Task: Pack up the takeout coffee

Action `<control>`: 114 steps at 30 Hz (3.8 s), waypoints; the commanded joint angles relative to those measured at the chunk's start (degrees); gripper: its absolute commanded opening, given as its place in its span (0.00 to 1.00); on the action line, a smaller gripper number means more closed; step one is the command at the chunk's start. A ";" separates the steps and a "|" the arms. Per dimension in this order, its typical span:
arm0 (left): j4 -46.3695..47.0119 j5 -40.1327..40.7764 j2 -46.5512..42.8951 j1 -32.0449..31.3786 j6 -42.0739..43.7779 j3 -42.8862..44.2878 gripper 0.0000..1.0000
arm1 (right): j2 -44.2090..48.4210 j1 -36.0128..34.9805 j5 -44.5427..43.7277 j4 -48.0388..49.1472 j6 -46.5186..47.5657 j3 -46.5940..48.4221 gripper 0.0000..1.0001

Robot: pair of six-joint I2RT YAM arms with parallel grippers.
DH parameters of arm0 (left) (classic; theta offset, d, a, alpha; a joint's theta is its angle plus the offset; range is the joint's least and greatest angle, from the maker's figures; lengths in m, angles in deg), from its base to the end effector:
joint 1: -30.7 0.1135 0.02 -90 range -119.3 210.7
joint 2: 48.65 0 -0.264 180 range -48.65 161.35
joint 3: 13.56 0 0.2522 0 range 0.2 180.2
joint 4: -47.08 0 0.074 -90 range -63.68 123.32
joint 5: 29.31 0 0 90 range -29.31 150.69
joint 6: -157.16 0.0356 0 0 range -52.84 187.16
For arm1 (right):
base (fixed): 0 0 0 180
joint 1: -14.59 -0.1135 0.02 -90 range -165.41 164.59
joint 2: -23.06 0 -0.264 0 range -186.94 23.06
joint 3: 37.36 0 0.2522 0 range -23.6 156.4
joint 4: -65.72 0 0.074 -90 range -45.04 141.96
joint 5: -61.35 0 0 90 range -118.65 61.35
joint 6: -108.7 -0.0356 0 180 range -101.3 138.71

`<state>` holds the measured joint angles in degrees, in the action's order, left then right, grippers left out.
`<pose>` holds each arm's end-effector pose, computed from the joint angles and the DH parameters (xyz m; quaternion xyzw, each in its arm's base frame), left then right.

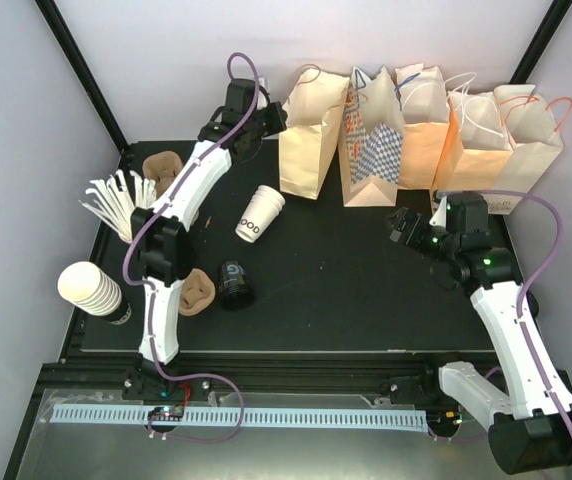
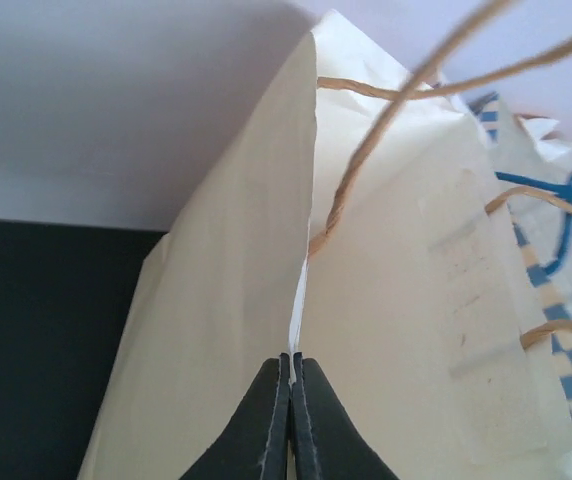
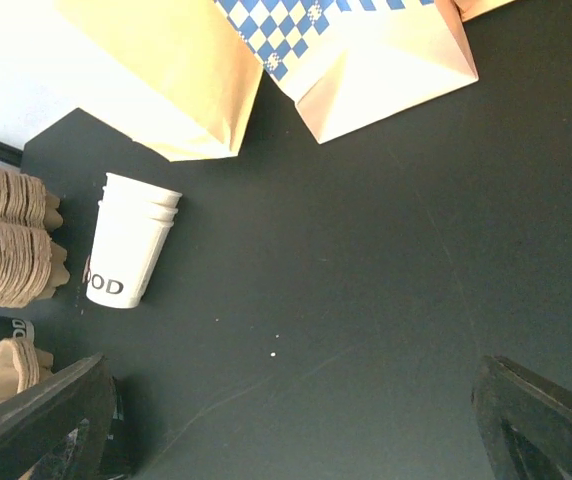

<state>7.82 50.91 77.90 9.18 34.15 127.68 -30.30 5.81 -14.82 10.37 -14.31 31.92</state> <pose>0.4819 -0.1965 0.3442 -0.0381 0.8387 -0.3104 0.4458 0.1853 0.0372 0.3256 0.1381 0.8884 0.2529 0.3573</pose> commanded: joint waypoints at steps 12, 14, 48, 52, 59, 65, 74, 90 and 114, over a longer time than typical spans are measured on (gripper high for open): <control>-0.68 -2.03 -21.49 -0.60 0.51 -10.71 0.02 | -4.31 -0.26 -0.71 -0.88 -0.36 10.08 1.00; -0.40 -1.13 -26.71 -0.63 1.08 -15.66 0.02 | -4.61 -0.29 0.73 -0.70 -1.50 10.80 1.00; -4.28 4.61 -71.02 -37.42 39.09 -52.83 0.02 | 22.62 -0.25 -9.49 -1.06 5.22 3.54 1.00; -4.57 20.86 -68.18 -47.24 50.64 -52.84 0.02 | 29.30 -0.18 -13.01 -0.16 3.01 -2.29 0.99; 1.78 38.43 -65.03 -51.74 56.66 -56.75 0.02 | 29.79 -0.21 -14.03 -6.76 0.63 -4.28 0.99; 8.97 45.80 -62.82 -50.77 56.22 -61.30 0.02 | 23.41 -0.26 -17.63 -12.21 -0.52 -1.46 1.00; 7.32 19.98 -61.54 -31.87 31.82 -57.36 0.01 | 13.50 -0.20 -16.43 -12.02 2.44 8.98 1.00; 7.80 12.92 -50.74 -25.15 16.85 -55.23 0.96 | 11.82 -0.23 -15.89 -8.56 3.36 11.89 1.00; -30.65 7.55 -73.22 9.97 -6.91 -65.94 0.99 | 1.57 -19.31 -7.78 3.52 11.50 19.40 0.98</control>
<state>-18.02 65.64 5.48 12.83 33.76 66.27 -28.73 -5.09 -18.58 9.32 -6.18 48.93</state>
